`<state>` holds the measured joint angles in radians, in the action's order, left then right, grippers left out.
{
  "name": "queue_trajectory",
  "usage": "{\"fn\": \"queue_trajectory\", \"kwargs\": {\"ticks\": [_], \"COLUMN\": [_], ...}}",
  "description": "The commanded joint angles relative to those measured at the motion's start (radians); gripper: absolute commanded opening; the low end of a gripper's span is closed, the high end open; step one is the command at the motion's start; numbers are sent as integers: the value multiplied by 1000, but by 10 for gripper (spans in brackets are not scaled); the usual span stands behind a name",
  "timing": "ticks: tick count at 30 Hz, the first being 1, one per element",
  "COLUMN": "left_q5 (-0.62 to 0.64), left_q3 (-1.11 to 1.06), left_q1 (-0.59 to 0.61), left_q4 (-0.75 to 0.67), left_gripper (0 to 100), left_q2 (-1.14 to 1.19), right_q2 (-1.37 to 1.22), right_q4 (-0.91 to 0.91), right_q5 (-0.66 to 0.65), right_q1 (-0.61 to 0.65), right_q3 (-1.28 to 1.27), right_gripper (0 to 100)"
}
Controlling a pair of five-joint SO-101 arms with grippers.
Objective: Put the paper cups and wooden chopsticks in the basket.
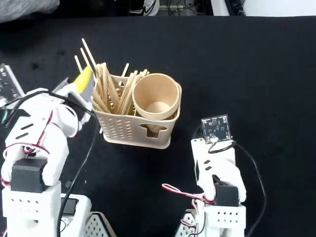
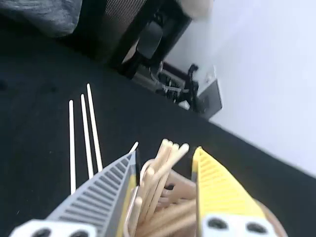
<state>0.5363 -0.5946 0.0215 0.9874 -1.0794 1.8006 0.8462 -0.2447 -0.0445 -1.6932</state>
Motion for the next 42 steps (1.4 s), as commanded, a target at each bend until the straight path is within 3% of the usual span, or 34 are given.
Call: {"fn": "queue_trajectory", "kwargs": {"ticks": [1, 8, 16, 30, 42], "left_q5": [38, 40, 40, -17, -18], "left_q3": [-18, -125, -39, 648, 1297], "left_q1": [82, 143, 170, 193, 185], "left_q4": [-114, -270, -261, 157, 509], "left_gripper": [193, 193, 193, 193, 193], "left_q2": [3, 12, 221, 1088, 1645], "right_q2": [56, 56, 56, 56, 56], "right_q4": [3, 3, 3, 3, 3], "right_q5": [-2, -2, -2, -2, -2], "right_q1": [-12, -11, -11, -11, -12], "right_q3": [7, 7, 7, 7, 7], "right_gripper": [11, 11, 11, 11, 11]}}
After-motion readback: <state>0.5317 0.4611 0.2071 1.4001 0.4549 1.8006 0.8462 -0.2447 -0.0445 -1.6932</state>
